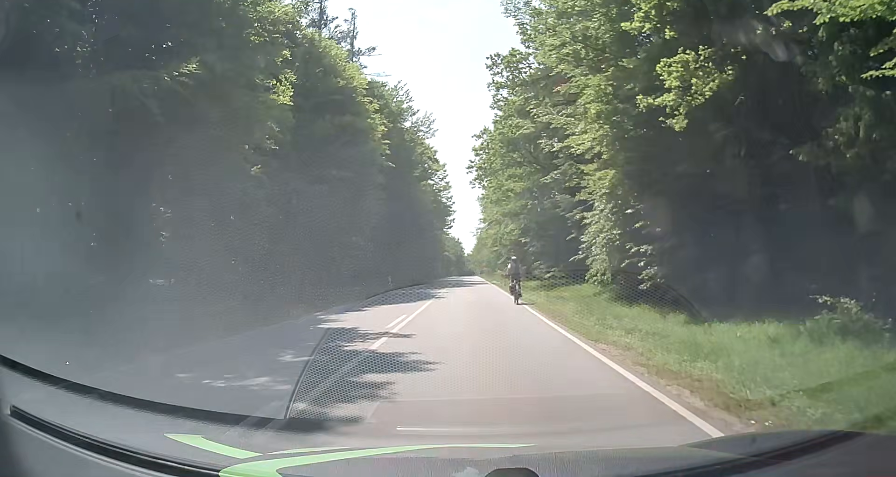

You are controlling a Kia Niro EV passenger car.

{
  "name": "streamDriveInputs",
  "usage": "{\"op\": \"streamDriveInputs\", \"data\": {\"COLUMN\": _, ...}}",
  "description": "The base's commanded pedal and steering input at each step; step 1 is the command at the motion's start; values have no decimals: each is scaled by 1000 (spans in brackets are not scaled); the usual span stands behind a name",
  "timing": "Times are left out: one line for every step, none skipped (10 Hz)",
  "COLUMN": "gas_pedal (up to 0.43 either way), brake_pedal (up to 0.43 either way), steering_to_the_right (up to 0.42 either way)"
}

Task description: Follow the waypoints while adhering to traffic rules and regulations

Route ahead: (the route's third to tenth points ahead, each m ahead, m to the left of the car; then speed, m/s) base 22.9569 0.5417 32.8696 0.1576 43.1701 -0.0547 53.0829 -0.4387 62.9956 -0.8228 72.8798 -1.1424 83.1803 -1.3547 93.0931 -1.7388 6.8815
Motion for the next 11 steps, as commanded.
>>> {"op": "streamDriveInputs", "data": {"gas_pedal": 138, "brake_pedal": 0, "steering_to_the_right": -4}}
{"op": "streamDriveInputs", "data": {"gas_pedal": 138, "brake_pedal": 0, "steering_to_the_right": -3}}
{"op": "streamDriveInputs", "data": {"gas_pedal": 138, "brake_pedal": 0, "steering_to_the_right": -3}}
{"op": "streamDriveInputs", "data": {"gas_pedal": 138, "brake_pedal": 0, "steering_to_the_right": -4}}
{"op": "streamDriveInputs", "data": {"gas_pedal": 138, "brake_pedal": 0, "steering_to_the_right": -3}}
{"op": "streamDriveInputs", "data": {"gas_pedal": 138, "brake_pedal": 0, "steering_to_the_right": -3}}
{"op": "streamDriveInputs", "data": {"gas_pedal": 138, "brake_pedal": 0, "steering_to_the_right": -3}}
{"op": "streamDriveInputs", "data": {"gas_pedal": 138, "brake_pedal": 0, "steering_to_the_right": -3}}
{"op": "streamDriveInputs", "data": {"gas_pedal": 138, "brake_pedal": 0, "steering_to_the_right": -3}}
{"op": "streamDriveInputs", "data": {"gas_pedal": 138, "brake_pedal": 0, "steering_to_the_right": -3}}
{"op": "streamDriveInputs", "data": {"gas_pedal": 138, "brake_pedal": 0, "steering_to_the_right": -3}}
